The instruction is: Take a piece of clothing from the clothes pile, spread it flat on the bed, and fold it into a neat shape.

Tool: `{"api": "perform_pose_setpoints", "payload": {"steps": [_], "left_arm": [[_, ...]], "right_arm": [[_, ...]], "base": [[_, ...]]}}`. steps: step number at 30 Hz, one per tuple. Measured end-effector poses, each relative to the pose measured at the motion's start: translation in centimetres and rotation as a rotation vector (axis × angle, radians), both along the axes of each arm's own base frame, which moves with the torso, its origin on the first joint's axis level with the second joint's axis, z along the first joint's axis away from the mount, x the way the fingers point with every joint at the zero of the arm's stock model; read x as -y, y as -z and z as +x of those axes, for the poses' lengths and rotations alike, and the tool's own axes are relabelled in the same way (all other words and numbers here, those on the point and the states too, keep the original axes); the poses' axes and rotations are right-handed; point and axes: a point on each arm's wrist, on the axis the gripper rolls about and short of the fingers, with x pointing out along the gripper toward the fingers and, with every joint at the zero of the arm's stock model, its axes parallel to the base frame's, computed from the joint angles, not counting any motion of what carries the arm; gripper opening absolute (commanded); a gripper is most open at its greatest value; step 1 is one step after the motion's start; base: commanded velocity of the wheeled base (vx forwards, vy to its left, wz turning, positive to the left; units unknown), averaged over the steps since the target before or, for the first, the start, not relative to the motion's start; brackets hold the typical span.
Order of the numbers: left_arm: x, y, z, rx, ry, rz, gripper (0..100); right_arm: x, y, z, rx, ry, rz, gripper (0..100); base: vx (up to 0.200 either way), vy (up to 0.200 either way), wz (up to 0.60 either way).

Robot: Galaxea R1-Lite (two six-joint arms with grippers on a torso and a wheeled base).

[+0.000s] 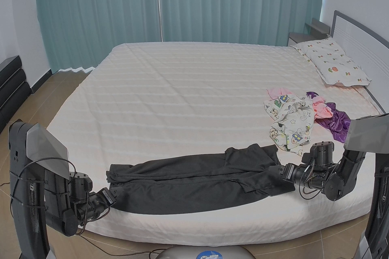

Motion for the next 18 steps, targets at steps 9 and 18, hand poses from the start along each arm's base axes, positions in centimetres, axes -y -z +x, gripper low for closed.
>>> {"api": "perform_pose_setpoints", "payload": {"steps": [9,18], "left_arm": [[-0.4,0.2,-1.9,-0.068,0.000,0.116,0],[-0.6,0.2,-3.2,-0.116,0.018,0.205,0]], "right_arm": [[0.0,0.0,-0.1,-0.002,0.000,0.000,100],[0.0,0.0,-0.1,-0.004,-0.001,-0.002,100]], "base": [[0.000,0.000,0.00],[0.000,0.000,0.00]]}}
